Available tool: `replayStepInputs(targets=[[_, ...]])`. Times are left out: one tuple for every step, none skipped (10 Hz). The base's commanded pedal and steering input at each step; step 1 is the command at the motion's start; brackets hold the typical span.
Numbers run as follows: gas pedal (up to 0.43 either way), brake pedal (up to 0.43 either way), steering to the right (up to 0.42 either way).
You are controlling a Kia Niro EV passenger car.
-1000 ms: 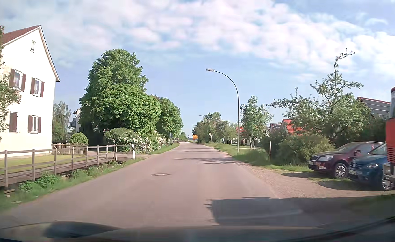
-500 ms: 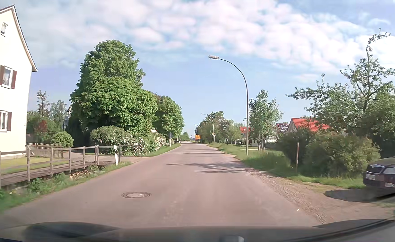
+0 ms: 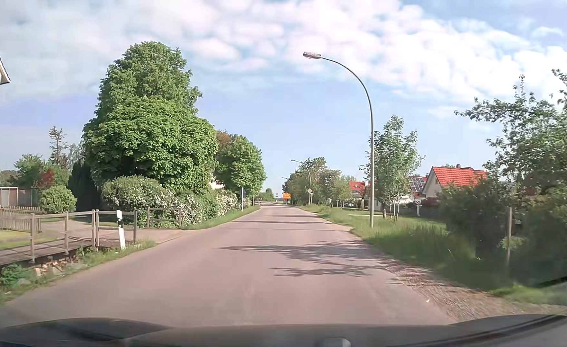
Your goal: Follow the waypoints while adhering to traffic rules and regulations
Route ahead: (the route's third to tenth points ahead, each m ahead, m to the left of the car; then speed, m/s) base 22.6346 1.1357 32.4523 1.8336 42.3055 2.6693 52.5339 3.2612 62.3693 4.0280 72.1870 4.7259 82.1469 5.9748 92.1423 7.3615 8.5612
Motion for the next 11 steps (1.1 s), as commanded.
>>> replayStepInputs(targets=[[0.11, 0.0, -0.006], [0.11, 0.0, -0.005], [0.11, 0.0, -0.005], [0.118, 0.0, -0.005], [0.118, 0.0, -0.005], [0.118, 0.0, -0.005], [0.118, 0.0, -0.005], [0.118, 0.0, -0.005], [0.118, 0.0, -0.005], [0.118, 0.0, -0.005], [0.118, 0.0, -0.005]])
